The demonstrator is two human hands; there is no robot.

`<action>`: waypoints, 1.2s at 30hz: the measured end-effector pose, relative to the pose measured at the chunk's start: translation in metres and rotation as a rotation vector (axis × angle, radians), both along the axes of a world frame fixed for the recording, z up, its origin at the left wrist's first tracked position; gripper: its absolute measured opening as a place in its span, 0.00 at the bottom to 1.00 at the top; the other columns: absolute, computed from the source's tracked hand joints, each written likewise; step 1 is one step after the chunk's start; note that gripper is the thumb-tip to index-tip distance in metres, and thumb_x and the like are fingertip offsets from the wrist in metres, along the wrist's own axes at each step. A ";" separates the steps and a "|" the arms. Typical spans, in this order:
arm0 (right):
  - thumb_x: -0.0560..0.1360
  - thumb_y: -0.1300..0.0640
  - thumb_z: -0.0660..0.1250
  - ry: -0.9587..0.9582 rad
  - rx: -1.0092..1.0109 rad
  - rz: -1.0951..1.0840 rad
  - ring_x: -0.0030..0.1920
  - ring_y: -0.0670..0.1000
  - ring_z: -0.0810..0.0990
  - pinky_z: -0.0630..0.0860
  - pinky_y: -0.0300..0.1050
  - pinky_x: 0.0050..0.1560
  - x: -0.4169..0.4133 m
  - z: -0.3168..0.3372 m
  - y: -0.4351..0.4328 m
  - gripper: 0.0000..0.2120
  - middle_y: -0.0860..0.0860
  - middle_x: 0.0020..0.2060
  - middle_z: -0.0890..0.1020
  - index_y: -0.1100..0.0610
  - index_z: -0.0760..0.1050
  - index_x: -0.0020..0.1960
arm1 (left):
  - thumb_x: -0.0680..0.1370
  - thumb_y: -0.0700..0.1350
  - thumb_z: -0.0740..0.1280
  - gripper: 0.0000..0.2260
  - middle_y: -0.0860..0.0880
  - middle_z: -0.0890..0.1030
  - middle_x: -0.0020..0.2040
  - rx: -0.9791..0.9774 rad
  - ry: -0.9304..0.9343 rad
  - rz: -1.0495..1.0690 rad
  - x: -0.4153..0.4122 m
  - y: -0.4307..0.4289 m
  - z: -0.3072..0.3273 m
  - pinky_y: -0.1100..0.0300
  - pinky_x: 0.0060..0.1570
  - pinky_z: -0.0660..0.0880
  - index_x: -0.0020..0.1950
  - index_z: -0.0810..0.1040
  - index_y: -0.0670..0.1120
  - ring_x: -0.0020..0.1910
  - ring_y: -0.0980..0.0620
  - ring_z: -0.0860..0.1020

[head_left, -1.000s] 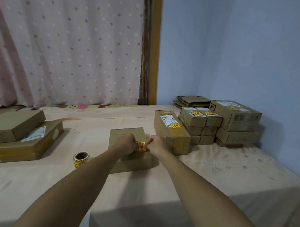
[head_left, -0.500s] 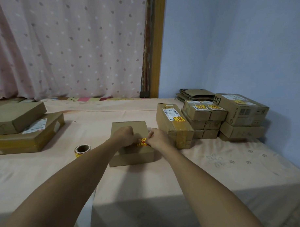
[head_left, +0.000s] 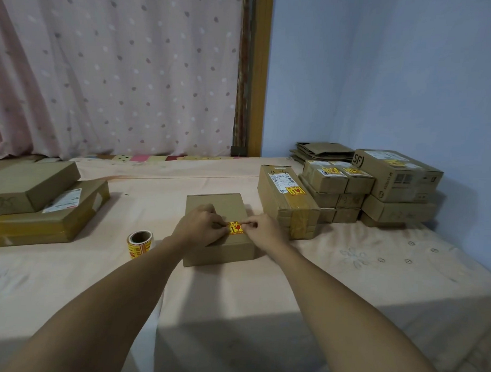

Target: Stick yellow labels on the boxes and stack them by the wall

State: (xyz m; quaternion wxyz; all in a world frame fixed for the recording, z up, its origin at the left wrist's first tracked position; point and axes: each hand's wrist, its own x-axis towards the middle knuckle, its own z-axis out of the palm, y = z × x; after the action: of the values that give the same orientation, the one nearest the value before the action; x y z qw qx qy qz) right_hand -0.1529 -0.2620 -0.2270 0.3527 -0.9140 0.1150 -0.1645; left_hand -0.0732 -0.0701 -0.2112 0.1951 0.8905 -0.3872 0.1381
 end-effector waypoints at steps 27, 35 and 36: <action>0.73 0.48 0.77 -0.171 0.586 -0.090 0.50 0.47 0.82 0.83 0.47 0.48 -0.003 0.043 0.000 0.12 0.41 0.45 0.81 0.47 0.78 0.51 | 0.77 0.50 0.68 0.13 0.43 0.79 0.52 -1.102 0.796 0.503 -0.010 0.009 0.039 0.51 0.50 0.71 0.55 0.79 0.41 0.52 0.43 0.76; 0.72 0.39 0.74 -0.343 0.538 -0.319 0.55 0.51 0.81 0.81 0.57 0.59 -0.024 0.061 -0.059 0.15 0.43 0.49 0.81 0.45 0.77 0.52 | 0.73 0.54 0.72 0.16 0.46 0.82 0.54 -1.113 0.857 0.292 -0.019 -0.063 0.065 0.48 0.59 0.75 0.55 0.82 0.45 0.54 0.45 0.78; 0.73 0.40 0.74 -0.347 0.537 -0.341 0.56 0.52 0.81 0.81 0.58 0.59 -0.028 0.062 -0.067 0.16 0.44 0.51 0.80 0.47 0.77 0.55 | 0.72 0.55 0.72 0.18 0.45 0.81 0.54 -1.112 0.872 0.279 -0.020 -0.073 0.064 0.47 0.59 0.75 0.56 0.82 0.44 0.54 0.45 0.78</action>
State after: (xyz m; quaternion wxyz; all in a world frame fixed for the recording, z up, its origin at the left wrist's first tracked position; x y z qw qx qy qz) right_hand -0.1805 -0.3292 -0.1646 0.5620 -0.7149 0.2432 -0.3374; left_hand -0.0935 -0.1435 -0.1471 0.7371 0.6745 -0.0292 -0.0298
